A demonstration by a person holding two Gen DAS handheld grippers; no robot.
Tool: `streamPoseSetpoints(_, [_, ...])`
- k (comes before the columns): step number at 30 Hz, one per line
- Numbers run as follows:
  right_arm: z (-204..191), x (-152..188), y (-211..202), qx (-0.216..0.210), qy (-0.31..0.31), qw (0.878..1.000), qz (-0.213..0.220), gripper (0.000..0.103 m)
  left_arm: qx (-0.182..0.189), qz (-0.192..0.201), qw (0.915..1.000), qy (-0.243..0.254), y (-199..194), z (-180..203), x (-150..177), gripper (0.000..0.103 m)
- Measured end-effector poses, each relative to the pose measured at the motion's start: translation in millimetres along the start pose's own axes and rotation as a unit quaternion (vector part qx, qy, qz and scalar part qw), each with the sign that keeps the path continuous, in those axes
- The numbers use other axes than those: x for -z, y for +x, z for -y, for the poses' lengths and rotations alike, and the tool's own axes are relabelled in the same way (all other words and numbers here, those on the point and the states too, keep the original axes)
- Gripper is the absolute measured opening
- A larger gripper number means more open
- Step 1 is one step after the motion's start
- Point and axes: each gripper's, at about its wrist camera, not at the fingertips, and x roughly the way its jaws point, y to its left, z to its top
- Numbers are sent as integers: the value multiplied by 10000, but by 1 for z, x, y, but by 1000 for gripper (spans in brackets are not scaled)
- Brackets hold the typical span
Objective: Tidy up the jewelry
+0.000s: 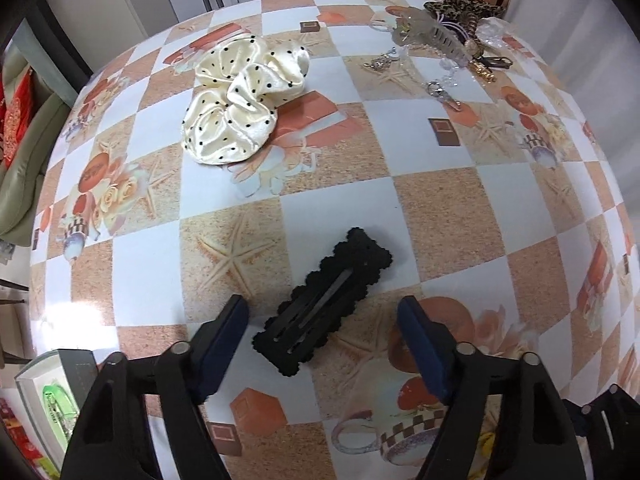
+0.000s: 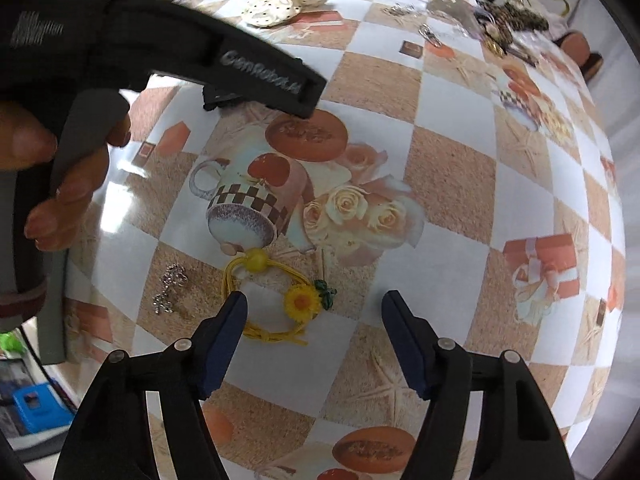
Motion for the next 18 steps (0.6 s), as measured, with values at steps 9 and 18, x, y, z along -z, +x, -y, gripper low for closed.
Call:
streamPoseSetpoints(9, [-14, 4, -2, 194, -332, 9992, 131, 31, 148, 75, 9998, 95, -7, 11, 4, 40])
streamPoseSetpoints(18, [8, 2, -14, -268, 230, 9993, 150, 28, 296, 208, 9993, -59, -23, 9, 13, 37])
